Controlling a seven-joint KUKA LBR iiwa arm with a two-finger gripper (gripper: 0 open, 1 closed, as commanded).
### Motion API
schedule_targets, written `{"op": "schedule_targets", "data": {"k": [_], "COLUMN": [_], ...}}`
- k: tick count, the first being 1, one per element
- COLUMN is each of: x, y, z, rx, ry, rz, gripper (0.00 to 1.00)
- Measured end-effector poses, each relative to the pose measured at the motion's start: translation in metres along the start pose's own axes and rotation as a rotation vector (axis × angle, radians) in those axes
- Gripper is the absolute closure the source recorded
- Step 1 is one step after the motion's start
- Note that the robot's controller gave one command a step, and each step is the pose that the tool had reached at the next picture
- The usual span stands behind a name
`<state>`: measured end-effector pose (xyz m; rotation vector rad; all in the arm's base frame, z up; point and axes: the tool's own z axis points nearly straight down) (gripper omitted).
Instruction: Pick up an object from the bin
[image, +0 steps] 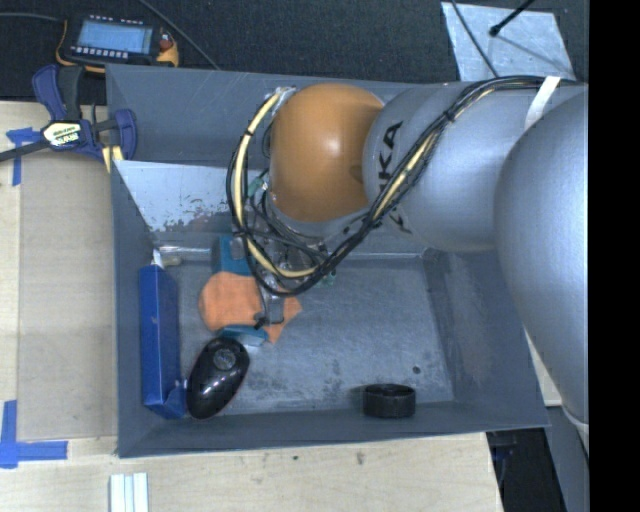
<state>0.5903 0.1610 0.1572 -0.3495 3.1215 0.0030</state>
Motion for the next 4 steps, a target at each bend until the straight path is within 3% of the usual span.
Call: {"op": "schedule_targets", "data": {"k": [2,3,4], "x": [-0.004,0.032,0.032], "y": [0.008,0.017,0.017], "z": [0.015,0.066,0.066], "rx": [0.003,0.0,0.0], "ry": [-0.009,0.019,0.019], "rz": [-0.046,0.016,0.016], "gripper": [0.0,1.0,1.0]}}
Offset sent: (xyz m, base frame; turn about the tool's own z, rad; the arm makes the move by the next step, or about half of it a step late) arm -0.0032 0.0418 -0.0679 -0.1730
